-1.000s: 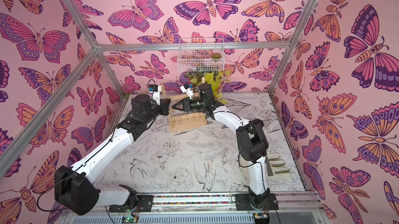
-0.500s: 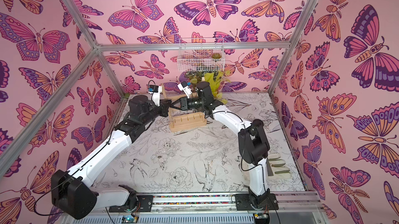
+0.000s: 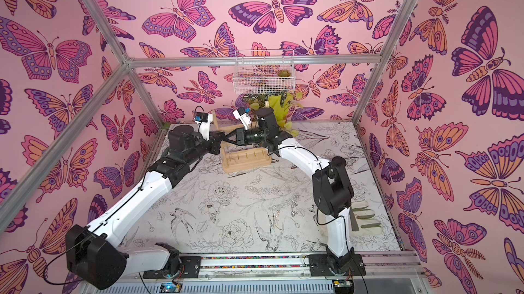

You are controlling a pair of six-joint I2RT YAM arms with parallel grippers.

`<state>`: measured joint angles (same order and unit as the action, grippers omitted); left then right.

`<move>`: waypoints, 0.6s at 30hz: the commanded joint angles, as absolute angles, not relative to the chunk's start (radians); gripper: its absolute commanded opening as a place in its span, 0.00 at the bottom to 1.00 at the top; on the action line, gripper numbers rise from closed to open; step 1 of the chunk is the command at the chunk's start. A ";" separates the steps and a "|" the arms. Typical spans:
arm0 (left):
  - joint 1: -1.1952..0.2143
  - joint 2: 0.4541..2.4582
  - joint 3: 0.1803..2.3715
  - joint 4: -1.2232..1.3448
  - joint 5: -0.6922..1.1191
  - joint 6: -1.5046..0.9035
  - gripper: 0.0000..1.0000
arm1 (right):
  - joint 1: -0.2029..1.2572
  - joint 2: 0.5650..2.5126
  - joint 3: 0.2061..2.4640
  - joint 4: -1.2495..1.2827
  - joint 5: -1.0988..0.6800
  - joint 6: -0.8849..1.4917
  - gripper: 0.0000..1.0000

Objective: Hang the necklace on the jewelry display stand
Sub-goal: Hang the necklace on the stand.

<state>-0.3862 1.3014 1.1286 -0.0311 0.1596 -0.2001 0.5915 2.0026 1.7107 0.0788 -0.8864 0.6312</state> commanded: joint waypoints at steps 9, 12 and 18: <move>-0.383 1.246 1.134 -0.049 0.160 -0.189 0.00 | 0.589 1.941 1.703 0.104 -0.865 0.622 0.25; -0.383 1.240 1.135 -0.051 0.162 -0.194 0.00 | 0.590 1.943 1.705 0.112 -0.864 0.631 0.24; -0.383 1.244 1.144 -0.051 0.182 -0.210 0.00 | 0.610 1.957 1.723 0.092 -0.857 0.616 0.27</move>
<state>-0.3862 1.2495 1.1286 -0.0387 0.1623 -0.2020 0.5938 1.9728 1.7065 0.0906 -0.8677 0.6277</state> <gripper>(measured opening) 0.043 0.263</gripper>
